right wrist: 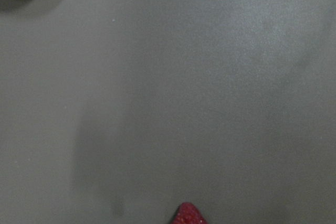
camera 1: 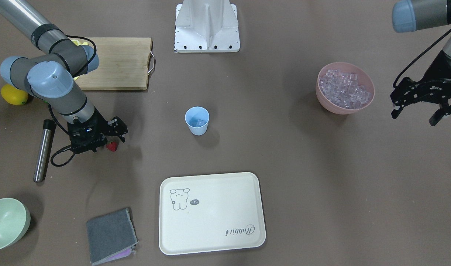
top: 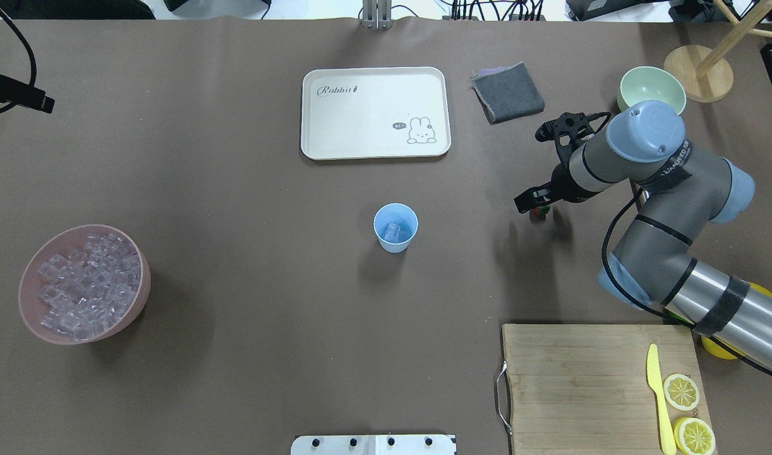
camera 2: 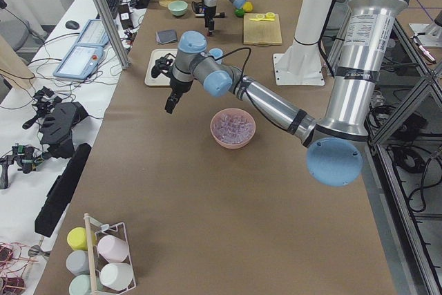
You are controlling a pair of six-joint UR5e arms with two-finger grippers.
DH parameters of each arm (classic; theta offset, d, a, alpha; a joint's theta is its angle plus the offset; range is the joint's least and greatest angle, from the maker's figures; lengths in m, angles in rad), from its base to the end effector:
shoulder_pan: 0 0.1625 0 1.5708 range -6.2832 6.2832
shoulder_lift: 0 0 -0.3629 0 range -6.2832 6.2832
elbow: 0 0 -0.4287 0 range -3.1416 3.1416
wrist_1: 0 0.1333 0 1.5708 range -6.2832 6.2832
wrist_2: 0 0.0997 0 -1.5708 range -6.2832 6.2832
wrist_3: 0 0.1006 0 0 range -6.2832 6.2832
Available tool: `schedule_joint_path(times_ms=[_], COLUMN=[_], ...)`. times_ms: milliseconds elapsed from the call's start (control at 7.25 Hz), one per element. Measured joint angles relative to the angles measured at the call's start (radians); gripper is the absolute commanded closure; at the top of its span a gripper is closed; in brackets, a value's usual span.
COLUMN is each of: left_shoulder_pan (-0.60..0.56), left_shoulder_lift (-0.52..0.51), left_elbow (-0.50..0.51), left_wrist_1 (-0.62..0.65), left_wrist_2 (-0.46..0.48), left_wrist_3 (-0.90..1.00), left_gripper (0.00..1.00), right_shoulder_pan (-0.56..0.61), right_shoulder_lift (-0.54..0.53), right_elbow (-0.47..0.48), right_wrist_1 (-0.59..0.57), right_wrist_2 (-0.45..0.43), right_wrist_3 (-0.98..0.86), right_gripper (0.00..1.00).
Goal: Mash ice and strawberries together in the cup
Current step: 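Lower the right gripper onto the red strawberry and grasp it, then carry the strawberry with the right gripper and drop it into the cup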
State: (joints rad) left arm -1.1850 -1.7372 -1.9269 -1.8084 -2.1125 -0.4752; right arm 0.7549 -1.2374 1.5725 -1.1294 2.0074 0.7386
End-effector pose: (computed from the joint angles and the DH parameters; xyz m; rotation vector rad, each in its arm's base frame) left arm 0.1365 -0.5525 0.3002 0.4579 0.7764 0.1225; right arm -0.4175 -0.5174 0.3596 0.2543 -0.8322 -0.2418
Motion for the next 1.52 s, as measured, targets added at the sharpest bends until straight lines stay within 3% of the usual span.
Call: schedule_joint_path(times_ms=[138, 276, 414, 1103, 1516], left_shoulder_pan=[0.0, -0.001, -0.001, -0.009, -0.048], left_shoulder_lift=[0.0, 0.001, 0.002, 0.007, 0.006], left_elbow=[0.0, 0.0, 0.0, -0.005, 0.016], left_wrist_1=[0.0, 0.0, 0.0, 0.001, 0.019], left_wrist_2=[-0.001, -0.001, -0.001, -0.004, -0.015], left_wrist_3=[0.001, 0.001, 0.001, 0.001, 0.018], left_gripper=[0.02, 0.02, 0.02, 0.02, 0.02], right_shoulder_pan=[-0.003, -0.006, -0.007, 0.026, 0.092], right_shoulder_lift=[-0.002, -0.002, -0.002, 0.01, 0.082], right_elbow=[-0.001, -0.002, -0.004, 0.008, 0.111], right_wrist_1=[-0.001, -0.001, -0.001, 0.0, 0.0], right_wrist_2=[0.0, -0.001, -0.001, 0.004, 0.031], right_wrist_3=[0.0, 0.001, 0.001, 0.0, 0.046], right_gripper=[0.36, 0.63, 1.0, 1.0, 1.0])
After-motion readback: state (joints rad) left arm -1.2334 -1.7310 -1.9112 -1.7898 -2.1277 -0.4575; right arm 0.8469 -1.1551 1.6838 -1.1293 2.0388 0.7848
